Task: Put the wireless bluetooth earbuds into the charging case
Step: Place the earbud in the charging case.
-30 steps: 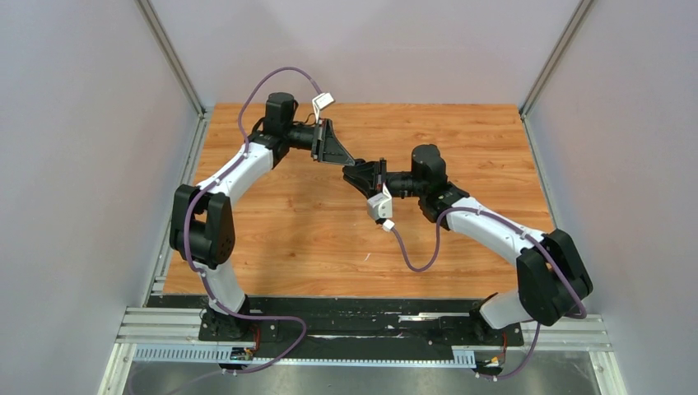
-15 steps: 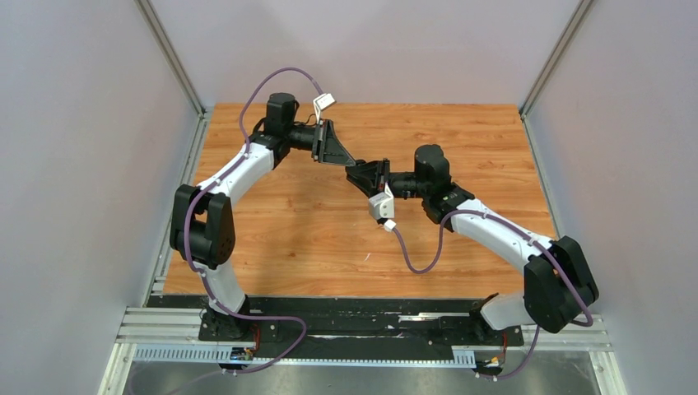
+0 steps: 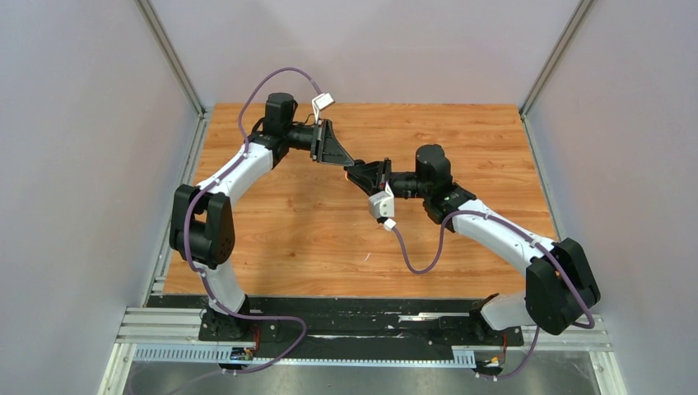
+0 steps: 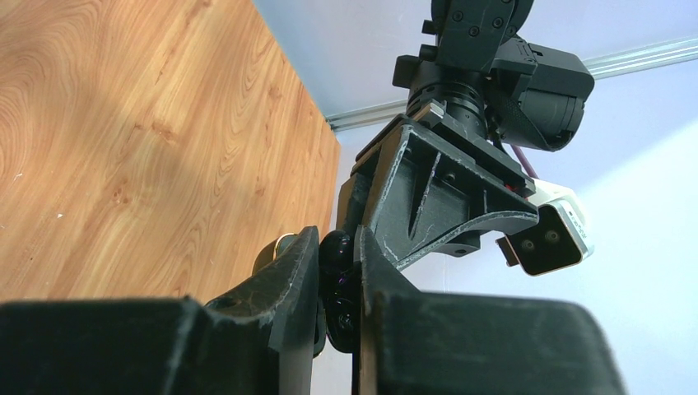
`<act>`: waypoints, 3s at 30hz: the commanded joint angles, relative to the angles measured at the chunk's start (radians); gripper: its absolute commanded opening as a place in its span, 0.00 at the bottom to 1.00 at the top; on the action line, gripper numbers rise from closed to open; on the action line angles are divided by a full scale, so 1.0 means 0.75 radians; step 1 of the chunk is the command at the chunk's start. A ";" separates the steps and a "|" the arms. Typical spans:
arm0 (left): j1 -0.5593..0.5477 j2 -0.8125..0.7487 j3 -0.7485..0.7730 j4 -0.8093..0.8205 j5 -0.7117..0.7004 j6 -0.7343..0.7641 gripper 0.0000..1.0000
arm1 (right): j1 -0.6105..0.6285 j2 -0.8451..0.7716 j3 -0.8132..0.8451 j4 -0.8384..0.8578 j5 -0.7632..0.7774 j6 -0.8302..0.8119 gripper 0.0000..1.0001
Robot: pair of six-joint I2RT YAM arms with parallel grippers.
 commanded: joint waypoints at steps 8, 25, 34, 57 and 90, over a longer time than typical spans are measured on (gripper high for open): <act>0.005 -0.007 0.027 0.038 0.078 -0.036 0.00 | -0.007 -0.010 -0.017 -0.065 0.035 0.023 0.00; 0.004 0.012 0.038 0.097 0.079 -0.096 0.00 | 0.010 0.027 -0.096 0.276 0.099 0.189 0.00; 0.005 0.013 0.033 0.102 0.079 -0.103 0.00 | 0.024 0.046 -0.092 0.282 0.089 0.170 0.00; 0.015 0.021 0.038 0.111 0.073 -0.103 0.00 | 0.025 0.013 -0.001 -0.048 0.102 0.115 0.15; 0.019 0.034 0.032 0.149 0.072 -0.132 0.00 | 0.023 0.031 0.027 -0.092 0.042 0.064 0.31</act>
